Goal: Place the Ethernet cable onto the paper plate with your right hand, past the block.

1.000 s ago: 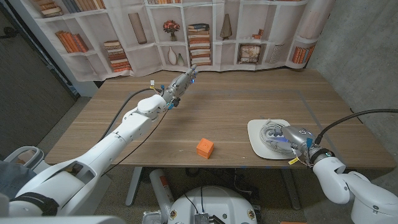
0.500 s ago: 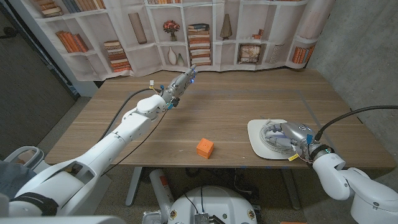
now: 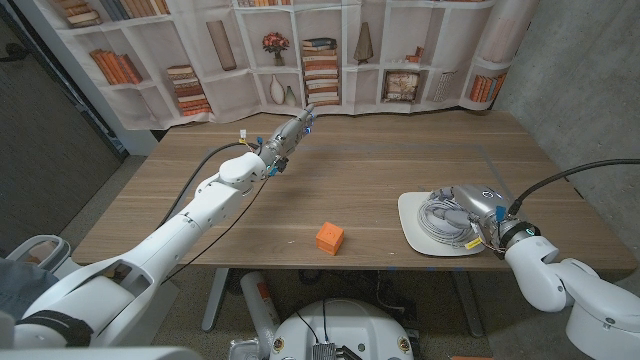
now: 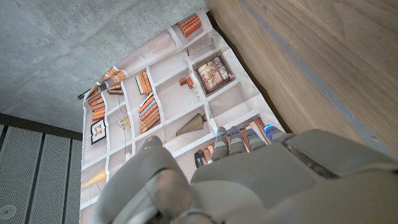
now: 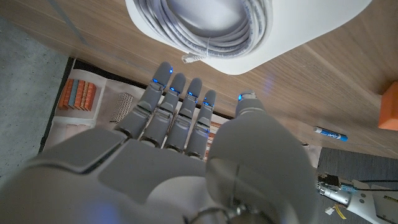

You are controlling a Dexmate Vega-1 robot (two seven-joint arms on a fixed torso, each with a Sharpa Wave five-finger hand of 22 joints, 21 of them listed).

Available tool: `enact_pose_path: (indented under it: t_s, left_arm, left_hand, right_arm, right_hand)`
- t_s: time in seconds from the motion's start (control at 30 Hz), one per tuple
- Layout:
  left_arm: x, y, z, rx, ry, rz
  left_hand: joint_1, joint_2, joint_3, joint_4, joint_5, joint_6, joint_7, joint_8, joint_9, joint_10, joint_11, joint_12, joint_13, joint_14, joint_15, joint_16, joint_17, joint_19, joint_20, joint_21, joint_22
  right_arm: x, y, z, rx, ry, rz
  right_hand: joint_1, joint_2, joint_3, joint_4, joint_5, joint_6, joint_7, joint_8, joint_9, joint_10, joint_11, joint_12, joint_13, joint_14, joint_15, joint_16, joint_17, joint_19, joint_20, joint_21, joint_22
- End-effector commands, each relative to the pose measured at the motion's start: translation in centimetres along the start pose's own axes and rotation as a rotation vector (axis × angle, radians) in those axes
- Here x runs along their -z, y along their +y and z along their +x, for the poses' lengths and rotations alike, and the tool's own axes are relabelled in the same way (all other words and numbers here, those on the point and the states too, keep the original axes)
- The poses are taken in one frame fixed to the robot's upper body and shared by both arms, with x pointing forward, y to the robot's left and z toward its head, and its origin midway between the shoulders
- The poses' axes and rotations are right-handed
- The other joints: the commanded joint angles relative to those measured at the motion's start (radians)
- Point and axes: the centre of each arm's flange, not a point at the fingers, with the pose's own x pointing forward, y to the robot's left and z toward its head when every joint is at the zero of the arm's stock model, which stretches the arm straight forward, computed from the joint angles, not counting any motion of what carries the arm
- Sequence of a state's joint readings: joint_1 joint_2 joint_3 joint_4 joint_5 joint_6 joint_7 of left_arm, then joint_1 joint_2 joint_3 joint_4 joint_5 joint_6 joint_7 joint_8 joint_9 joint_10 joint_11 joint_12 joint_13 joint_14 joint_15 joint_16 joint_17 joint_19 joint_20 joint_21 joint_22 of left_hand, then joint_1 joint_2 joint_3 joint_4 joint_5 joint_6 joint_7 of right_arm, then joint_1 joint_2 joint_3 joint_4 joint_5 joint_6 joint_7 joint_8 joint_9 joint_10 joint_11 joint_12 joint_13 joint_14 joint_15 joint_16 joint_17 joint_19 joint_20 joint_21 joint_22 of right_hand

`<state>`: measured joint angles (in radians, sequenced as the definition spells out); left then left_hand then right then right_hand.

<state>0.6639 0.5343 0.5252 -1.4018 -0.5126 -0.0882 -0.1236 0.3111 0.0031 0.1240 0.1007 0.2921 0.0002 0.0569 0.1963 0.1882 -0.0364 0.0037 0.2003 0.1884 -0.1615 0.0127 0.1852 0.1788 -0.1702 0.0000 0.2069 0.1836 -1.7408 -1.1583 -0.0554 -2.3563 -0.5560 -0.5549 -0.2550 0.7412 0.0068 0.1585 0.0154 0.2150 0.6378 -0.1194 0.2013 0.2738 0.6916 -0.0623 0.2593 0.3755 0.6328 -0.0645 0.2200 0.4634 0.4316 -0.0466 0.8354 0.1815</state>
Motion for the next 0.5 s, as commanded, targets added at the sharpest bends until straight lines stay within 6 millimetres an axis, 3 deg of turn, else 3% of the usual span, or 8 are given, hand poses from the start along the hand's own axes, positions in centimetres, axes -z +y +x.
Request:
enact_pose_path:
  t_s: [0.03,0.5]
  left_arm:
    - [0.0,0.3,-0.2,-0.003,0.002,0.003]
    - [-0.5,0.8,-0.4,-0.012,-0.009,0.010]
  left_hand:
    - [0.004,0.008,-0.007,-0.001,-0.001,0.003,0.002,0.004,0.002,-0.003,-0.003,0.006,0.002,0.000,-0.003,0.003,0.004,-0.095,0.007,0.000,0.003]
    - [0.005,0.009,-0.009,-0.001,-0.002,0.004,0.003,0.005,0.002,-0.003,-0.002,0.006,0.002,0.000,-0.002,0.003,0.004,-0.094,0.007,0.000,0.003]
  right_arm:
    - [-0.2,-1.7,1.4,0.043,-0.037,-0.008]
    - [-0.3,-3.0,3.3,0.072,-0.056,-0.020]
  right_hand:
    - [-0.002,0.006,0.009,0.002,0.010,-0.002,0.009,0.005,-0.002,0.005,0.006,0.005,0.003,0.008,-0.076,0.007,0.000,0.006,-0.112,-0.002,0.002]
    - [-0.002,0.012,0.013,0.000,0.011,-0.001,0.014,0.005,-0.005,0.004,0.009,0.005,0.001,0.009,-0.075,0.008,-0.003,0.005,-0.111,-0.007,0.002]
